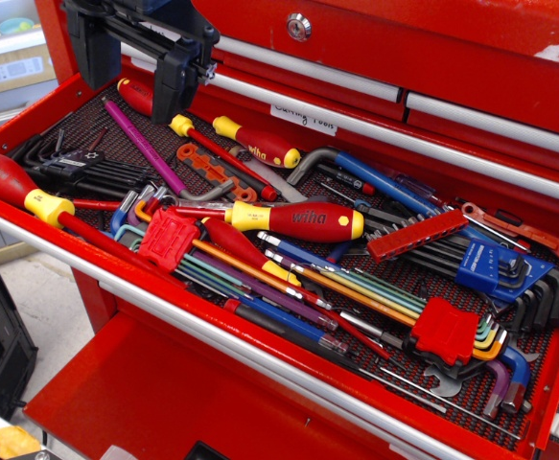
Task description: Pick up bit holder
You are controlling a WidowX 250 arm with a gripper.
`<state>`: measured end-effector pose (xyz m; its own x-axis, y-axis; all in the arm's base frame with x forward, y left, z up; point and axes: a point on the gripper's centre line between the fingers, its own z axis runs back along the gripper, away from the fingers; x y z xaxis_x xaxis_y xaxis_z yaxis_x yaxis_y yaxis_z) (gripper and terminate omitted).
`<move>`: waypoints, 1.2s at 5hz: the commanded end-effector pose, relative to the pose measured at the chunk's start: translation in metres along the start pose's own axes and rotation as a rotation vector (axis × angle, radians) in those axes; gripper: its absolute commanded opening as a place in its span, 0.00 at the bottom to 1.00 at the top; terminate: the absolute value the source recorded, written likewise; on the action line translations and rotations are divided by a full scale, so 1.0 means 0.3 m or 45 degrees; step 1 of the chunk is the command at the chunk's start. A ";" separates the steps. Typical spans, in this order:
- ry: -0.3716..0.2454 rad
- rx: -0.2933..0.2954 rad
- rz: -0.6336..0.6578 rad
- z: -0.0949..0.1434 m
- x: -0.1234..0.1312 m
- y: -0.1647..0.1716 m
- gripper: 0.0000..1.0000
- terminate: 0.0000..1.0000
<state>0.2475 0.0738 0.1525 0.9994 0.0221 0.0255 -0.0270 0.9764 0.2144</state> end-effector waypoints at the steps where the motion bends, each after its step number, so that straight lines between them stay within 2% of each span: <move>1: 0.000 0.000 0.000 0.000 0.000 0.000 1.00 0.00; 2: -0.143 -0.009 -0.201 -0.001 0.097 -0.095 1.00 0.00; 3: -0.338 -0.028 -0.289 0.024 0.160 -0.195 1.00 0.00; 4: -0.472 -0.050 -0.326 0.033 0.218 -0.307 1.00 0.00; 5: -0.438 -0.132 -0.407 0.028 0.273 -0.423 1.00 0.00; 6: -0.431 -0.151 -0.467 -0.007 0.306 -0.503 1.00 0.00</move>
<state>0.3391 -0.0713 0.0967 0.8928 -0.3868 0.2309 0.3606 0.9209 0.1481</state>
